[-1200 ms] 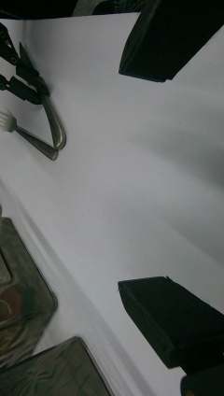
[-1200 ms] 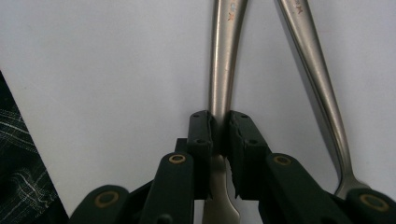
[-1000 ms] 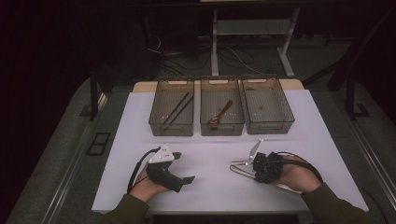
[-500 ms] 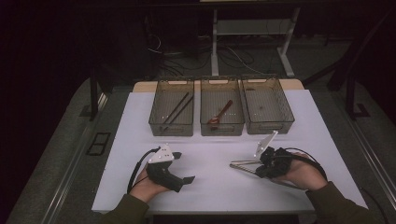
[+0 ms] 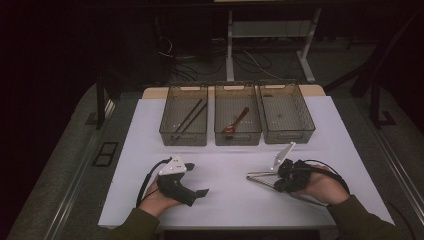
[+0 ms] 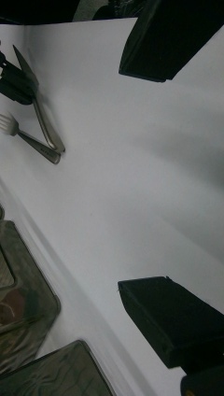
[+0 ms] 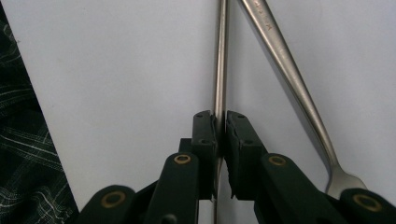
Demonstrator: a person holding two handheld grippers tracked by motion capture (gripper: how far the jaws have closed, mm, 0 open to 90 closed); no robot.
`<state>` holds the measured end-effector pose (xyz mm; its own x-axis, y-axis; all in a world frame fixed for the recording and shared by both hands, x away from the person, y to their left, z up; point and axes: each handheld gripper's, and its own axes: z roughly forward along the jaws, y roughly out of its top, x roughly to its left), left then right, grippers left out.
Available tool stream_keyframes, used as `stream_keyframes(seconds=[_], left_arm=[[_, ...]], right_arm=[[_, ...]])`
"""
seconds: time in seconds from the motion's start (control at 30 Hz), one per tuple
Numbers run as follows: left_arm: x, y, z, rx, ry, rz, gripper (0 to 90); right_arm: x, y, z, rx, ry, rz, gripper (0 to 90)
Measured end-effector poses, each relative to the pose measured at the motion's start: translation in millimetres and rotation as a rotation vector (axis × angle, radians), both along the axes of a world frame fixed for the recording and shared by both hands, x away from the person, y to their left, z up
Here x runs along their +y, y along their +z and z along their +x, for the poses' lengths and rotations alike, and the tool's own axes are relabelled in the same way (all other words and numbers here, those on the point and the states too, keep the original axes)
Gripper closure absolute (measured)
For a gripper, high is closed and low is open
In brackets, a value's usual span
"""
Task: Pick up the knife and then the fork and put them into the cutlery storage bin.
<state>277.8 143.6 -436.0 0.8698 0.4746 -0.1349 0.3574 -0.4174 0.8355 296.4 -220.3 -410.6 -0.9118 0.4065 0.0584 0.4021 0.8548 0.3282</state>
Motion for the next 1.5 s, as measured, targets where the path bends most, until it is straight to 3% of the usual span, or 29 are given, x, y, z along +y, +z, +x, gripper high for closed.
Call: stream_keyframes(seconds=[0.4, 0.7, 0.83, 1.07, 1.5], left_arm=[[-0.1, 0.2, -0.2, -0.001, 0.004, -0.003, 0.0], [0.1, 0.5, -0.5, -0.001, 0.005, -0.007, 0.0], [0.8, 0.8, -0.1, 0.0, 0.003, -0.004, 0.0], [1.3, 1.3, 0.0, -0.003, 0.003, -0.008, 0.0], [1.1, 1.0, 0.4, -0.007, -0.004, -0.009, 0.0]], right_arm=[[6.9, -6.0, -1.3, 0.016, 0.027, -0.028, 80.4], [5.3, -5.7, -1.8, 0.015, 0.005, -0.017, 82.0], [0.8, -1.3, 0.6, 0.009, 0.0, 0.025, 82.1], [-12.0, 12.3, 5.0, -0.01, -0.058, 0.137, 82.2], [-34.1, 37.6, 15.4, -0.057, -0.153, 0.24, 82.2]])
